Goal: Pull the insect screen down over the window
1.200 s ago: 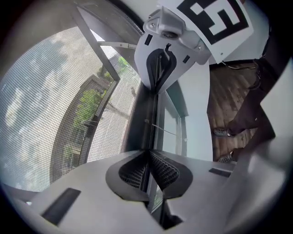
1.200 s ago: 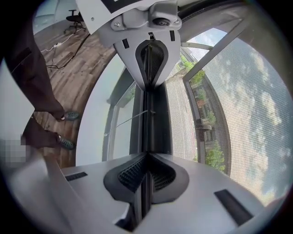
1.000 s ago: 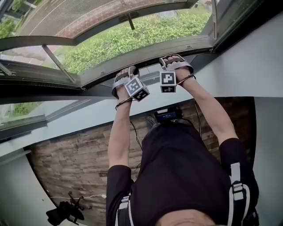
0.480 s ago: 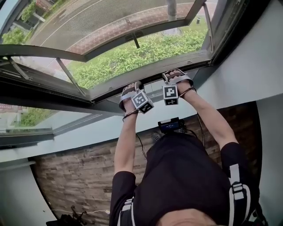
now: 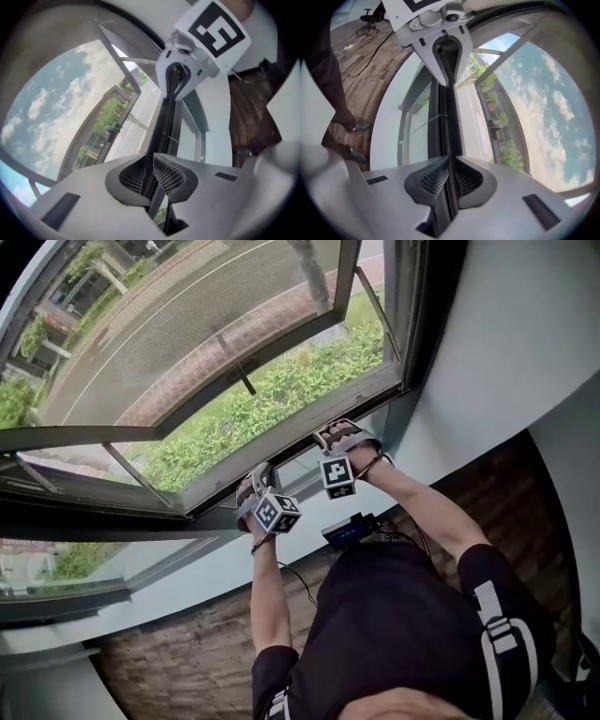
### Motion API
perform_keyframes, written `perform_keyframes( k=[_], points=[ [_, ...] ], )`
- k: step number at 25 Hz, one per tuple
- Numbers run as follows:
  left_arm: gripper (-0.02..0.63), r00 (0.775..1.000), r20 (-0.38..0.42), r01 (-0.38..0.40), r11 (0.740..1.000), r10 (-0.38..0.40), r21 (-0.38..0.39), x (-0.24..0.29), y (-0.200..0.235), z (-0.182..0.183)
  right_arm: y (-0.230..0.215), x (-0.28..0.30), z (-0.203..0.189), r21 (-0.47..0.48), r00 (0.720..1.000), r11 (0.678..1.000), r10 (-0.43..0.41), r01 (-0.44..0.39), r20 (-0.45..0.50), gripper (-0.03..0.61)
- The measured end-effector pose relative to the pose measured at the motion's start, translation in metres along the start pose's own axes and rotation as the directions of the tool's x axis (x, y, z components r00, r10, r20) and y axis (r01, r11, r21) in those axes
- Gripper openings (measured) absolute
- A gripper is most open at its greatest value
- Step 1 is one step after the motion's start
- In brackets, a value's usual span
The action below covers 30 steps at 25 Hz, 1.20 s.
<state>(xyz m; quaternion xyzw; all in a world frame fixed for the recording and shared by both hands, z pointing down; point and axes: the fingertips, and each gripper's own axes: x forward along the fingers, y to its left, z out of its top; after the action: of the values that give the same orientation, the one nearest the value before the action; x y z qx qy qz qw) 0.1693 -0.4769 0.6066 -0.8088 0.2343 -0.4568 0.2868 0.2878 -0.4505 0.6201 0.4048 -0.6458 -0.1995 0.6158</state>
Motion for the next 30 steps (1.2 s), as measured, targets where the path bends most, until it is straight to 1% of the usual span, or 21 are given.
perform_keyframes(
  k=[1,2,3,4,5,6,7,8,9,10,11,12,13,14,16,18,20,22,24,27,30],
  points=[
    [0.041,0.999,0.036,-0.009,0.995,0.013,-0.099,-0.010,0.003,0.006,-0.003,-0.009,-0.003,0.087,0.999,0.996,-0.010,0.007,0.032,0.046],
    [0.041,0.996,0.082,-0.006,0.973,0.026,-0.233,-0.022,0.006,0.011,-0.002,-0.018,-0.007,0.187,0.997,0.982,0.000,-0.014,0.074,0.046],
    [0.041,0.990,0.138,0.015,0.920,0.043,-0.392,-0.035,0.007,0.016,0.001,-0.030,-0.010,0.283,0.992,0.957,0.029,-0.063,0.124,0.046],
    [0.041,0.977,0.201,0.057,0.830,0.067,-0.554,-0.047,0.009,0.020,0.007,-0.041,-0.012,0.367,0.982,0.921,0.071,-0.132,0.175,0.046],
    [0.040,0.957,0.271,0.123,0.710,0.099,-0.693,-0.060,0.011,0.023,0.015,-0.052,-0.015,0.437,0.969,0.877,0.111,-0.199,0.219,0.046],
    [0.040,0.930,0.342,0.205,0.580,0.136,-0.788,-0.073,0.012,0.026,0.023,-0.060,-0.019,0.496,0.957,0.832,0.133,-0.249,0.258,0.046],
    [0.040,0.897,0.405,0.289,0.462,0.174,-0.839,-0.086,0.013,0.027,0.032,-0.064,-0.023,0.544,0.947,0.791,0.134,-0.279,0.292,0.046],
    [0.040,0.866,0.452,0.359,0.366,0.211,-0.858,-0.098,0.013,0.026,0.041,-0.068,-0.026,0.583,0.939,0.755,0.125,-0.299,0.320,0.046],
    [0.040,0.843,0.477,0.404,0.294,0.248,-0.866,-0.110,0.010,0.022,0.047,-0.072,-0.029,0.614,0.930,0.721,0.120,-0.322,0.347,0.046],
    [0.040,0.831,0.479,0.422,0.240,0.283,-0.874,-0.122,0.005,0.014,0.054,-0.075,-0.030,0.636,0.918,0.686,0.121,-0.353,0.379,0.046],
    [0.040,0.828,0.464,0.419,0.202,0.315,-0.885,-0.136,-0.002,0.003,0.060,-0.079,-0.027,0.651,0.900,0.649,0.132,-0.395,0.415,0.044],
    [0.040,0.831,0.438,0.402,0.176,0.343,-0.899,-0.152,-0.010,-0.008,0.066,-0.084,-0.023,0.660,0.881,0.610,0.147,-0.438,0.449,0.044],
    [0.040,0.835,0.412,0.381,0.157,0.366,-0.911,-0.168,-0.017,-0.017,0.072,-0.088,-0.021,0.665,0.867,0.580,0.159,-0.470,0.473,0.044],
    [0.040,0.836,0.389,0.362,0.145,0.387,-0.921,-0.184,-0.024,-0.024,0.077,-0.090,-0.022,0.668,0.860,0.565,0.163,-0.483,0.484,0.044],
    [0.040,0.821,0.372,0.348,0.137,0.433,-0.927,-0.213,-0.030,-0.032,0.088,-0.091,-0.032,0.672,0.861,0.564,0.155,-0.480,0.485,0.043],
    [0.040,0.792,0.383,0.359,0.145,0.475,-0.922,-0.243,-0.031,-0.035,0.101,-0.097,-0.040,0.684,0.862,0.553,0.138,-0.475,0.487,0.035],
    [0.040,0.758,0.401,0.381,0.150,0.515,-0.913,-0.274,-0.031,-0.040,0.109,-0.116,-0.041,0.714,0.863,0.514,0.113,-0.475,0.493,0.032],
    [0.040,0.713,0.432,0.421,0.155,0.553,-0.894,-0.298,-0.031,-0.044,0.116,-0.138,-0.043,0.748,0.865,0.470,0.076,-0.469,0.495,0.028],
    [0.040,0.674,0.473,0.463,0.175,0.568,-0.869,-0.316,-0.033,-0.045,0.126,-0.157,-0.046,0.778,0.875,0.438,0.043,-0.451,0.483,0.026],
    [0.040,0.630,0.559,0.529,0.229,0.539,-0.817,-0.341,-0.046,-0.044,0.153,-0.194,-0.046,0.828,0.905,0.397,0.014,-0.396,0.426,0.023],
    [0.040,0.574,0.635,0.597,0.267,0.517,-0.757,-0.376,-0.071,-0.054,0.190,-0.239,-0.027,0.870,0.919,0.331,-0.020,-0.365,0.394,0.023]
  ],
)
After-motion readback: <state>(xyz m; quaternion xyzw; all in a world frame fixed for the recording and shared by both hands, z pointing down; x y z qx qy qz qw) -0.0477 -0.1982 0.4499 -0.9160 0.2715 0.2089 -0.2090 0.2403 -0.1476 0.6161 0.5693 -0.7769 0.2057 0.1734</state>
